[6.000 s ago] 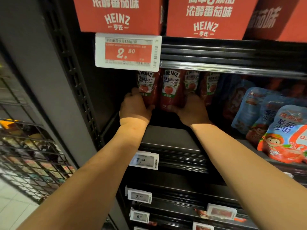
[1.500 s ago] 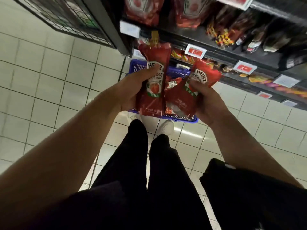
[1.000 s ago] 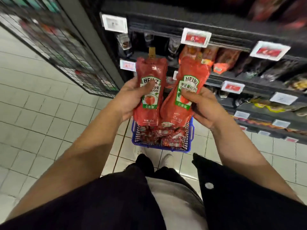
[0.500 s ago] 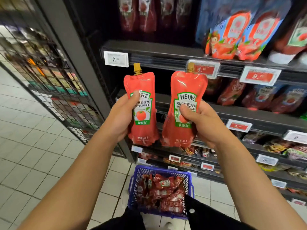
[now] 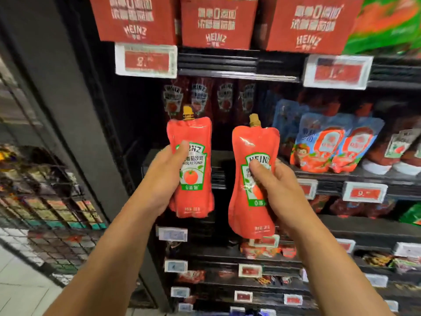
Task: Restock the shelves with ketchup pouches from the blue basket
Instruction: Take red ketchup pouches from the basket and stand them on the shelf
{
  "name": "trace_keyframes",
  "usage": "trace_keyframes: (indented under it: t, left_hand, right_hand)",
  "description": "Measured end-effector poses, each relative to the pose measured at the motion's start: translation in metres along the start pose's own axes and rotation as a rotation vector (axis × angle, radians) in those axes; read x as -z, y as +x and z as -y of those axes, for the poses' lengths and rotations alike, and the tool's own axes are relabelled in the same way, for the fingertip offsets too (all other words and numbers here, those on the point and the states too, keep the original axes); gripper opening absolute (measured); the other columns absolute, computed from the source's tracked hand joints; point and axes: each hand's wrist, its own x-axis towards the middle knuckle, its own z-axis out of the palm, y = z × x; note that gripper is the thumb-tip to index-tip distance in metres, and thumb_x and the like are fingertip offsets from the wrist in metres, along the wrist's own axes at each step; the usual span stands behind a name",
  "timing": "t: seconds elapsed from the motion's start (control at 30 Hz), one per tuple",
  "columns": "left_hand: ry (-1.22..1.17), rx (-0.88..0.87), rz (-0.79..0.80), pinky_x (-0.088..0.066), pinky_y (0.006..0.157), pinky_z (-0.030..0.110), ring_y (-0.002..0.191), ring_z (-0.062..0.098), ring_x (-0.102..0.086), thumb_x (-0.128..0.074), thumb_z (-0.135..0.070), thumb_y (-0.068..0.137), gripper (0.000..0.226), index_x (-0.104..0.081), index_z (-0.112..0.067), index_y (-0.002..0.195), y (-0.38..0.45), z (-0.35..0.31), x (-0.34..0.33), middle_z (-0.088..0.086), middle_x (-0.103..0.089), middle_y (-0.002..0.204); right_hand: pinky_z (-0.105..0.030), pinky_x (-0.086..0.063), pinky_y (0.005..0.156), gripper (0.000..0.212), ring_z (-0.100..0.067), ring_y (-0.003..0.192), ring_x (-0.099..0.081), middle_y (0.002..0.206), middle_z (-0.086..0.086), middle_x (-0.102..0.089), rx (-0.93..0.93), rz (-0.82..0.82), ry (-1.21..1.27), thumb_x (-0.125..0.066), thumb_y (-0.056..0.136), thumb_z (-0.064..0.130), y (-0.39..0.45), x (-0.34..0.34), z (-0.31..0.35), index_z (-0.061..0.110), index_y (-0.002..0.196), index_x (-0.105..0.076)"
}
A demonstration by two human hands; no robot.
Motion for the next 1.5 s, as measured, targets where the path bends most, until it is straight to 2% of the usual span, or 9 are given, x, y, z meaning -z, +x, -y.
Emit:
trace_keyframes:
  t: [0.33,0.43,0.57,0.67,0.87,0.97,1.17,1.37,1.5]
  left_hand:
    - [0.030,0.084,-0.058,-0.059,0.078,0.063,0.091,0.044,-0.073,-0.059,-0.031,0.078,0.056,-0.063,0.011,0.114,0.085,-0.039,-0.021,0.030,-0.073,0.096]
    - [0.062,0.008,-0.105,-0.057,0.047,0.029,0.063,0.016,-0.074,-0.070,-0.041,0.090,0.036,-0.071,-0.009,0.105,0.109,-0.043,-0.039,0.004,-0.078,0.079]
    - [0.266,-0.140,-0.196,-0.059,0.081,0.030,0.098,0.016,-0.069,-0.062,-0.046,0.095,0.046,-0.060,-0.021,0.133,0.145,-0.036,-0.057,0.005,-0.067,0.126]
    - [0.294,-0.250,-0.295,-0.056,0.075,0.018,0.091,0.003,-0.065,-0.053,-0.041,0.103,0.044,-0.055,-0.019,0.140,0.158,-0.026,-0.055,0.003,-0.064,0.126]
    - [0.274,-0.344,-0.306,-0.049,0.105,0.047,0.118,0.018,-0.061,-0.060,-0.041,0.089,0.058,-0.053,-0.012,0.139,0.158,-0.016,-0.045,0.002,-0.063,0.130]
    - [0.373,-0.392,-0.212,-0.046,0.102,0.018,0.113,-0.009,-0.057,-0.068,-0.024,0.078,0.078,-0.039,-0.006,0.148,0.156,-0.011,-0.039,-0.004,-0.059,0.130]
    - [0.584,-0.430,-0.166,-0.031,0.087,-0.003,0.110,-0.008,-0.041,-0.069,-0.025,0.074,0.088,-0.032,-0.007,0.152,0.155,-0.010,-0.036,-0.007,-0.050,0.128]
    - [0.627,-0.418,-0.221,-0.040,0.093,0.018,0.111,0.009,-0.056,-0.081,-0.017,0.078,0.073,-0.046,-0.013,0.141,0.158,-0.006,-0.036,-0.005,-0.061,0.124]
    - [0.627,-0.422,-0.269,-0.051,0.099,0.032,0.115,0.019,-0.064,-0.083,-0.025,0.077,0.066,-0.050,-0.016,0.133,0.157,-0.004,-0.035,0.002,-0.068,0.126]
  right_hand:
    - [-0.037,-0.058,0.067,0.022,-0.022,0.078,-0.073,0.088,-0.008,-0.076,-0.012,-0.199,0.102,-0.070,0.089,0.039,0.042,-0.006,0.013,0.018,0.096,-0.073]
    - [-0.037,-0.059,0.068,0.029,-0.022,0.079,-0.074,0.090,-0.009,-0.076,-0.047,-0.227,0.098,-0.071,0.090,0.038,0.054,0.005,0.016,0.012,0.103,-0.070]
    - [-0.042,-0.061,0.067,0.056,-0.022,0.075,-0.075,0.079,-0.002,-0.075,-0.122,-0.269,0.025,-0.078,0.071,0.059,0.067,0.018,0.019,0.014,0.099,-0.061]
    - [-0.031,-0.057,0.054,0.071,-0.018,0.070,-0.076,0.074,0.004,-0.075,-0.138,-0.287,-0.035,-0.077,0.062,0.068,0.075,0.024,0.018,0.014,0.104,-0.058]
    - [-0.032,-0.056,0.057,0.051,-0.016,0.069,-0.075,0.078,0.001,-0.076,-0.089,-0.319,-0.050,-0.076,0.060,0.060,0.096,0.020,0.013,0.022,0.094,-0.069]
    - [-0.033,-0.058,0.066,0.044,-0.007,0.072,-0.074,0.081,0.016,-0.075,-0.023,-0.377,-0.100,-0.074,0.059,0.066,0.113,0.016,0.015,0.038,0.092,-0.066]
    - [-0.026,-0.059,0.077,0.044,-0.001,0.080,-0.070,0.088,0.019,-0.073,0.224,-0.417,-0.259,-0.069,0.073,0.061,0.164,0.004,0.020,0.029,0.102,-0.062]
    - [-0.048,-0.057,0.095,0.059,-0.019,0.108,-0.068,0.121,0.002,-0.068,0.155,-0.273,-0.225,-0.065,0.085,0.051,0.191,0.005,-0.004,0.027,0.137,-0.050]
    - [-0.040,-0.050,0.104,0.070,-0.016,0.116,-0.061,0.125,0.013,-0.062,0.162,-0.244,-0.386,-0.054,0.093,0.059,0.185,0.005,-0.010,0.027,0.150,-0.030]
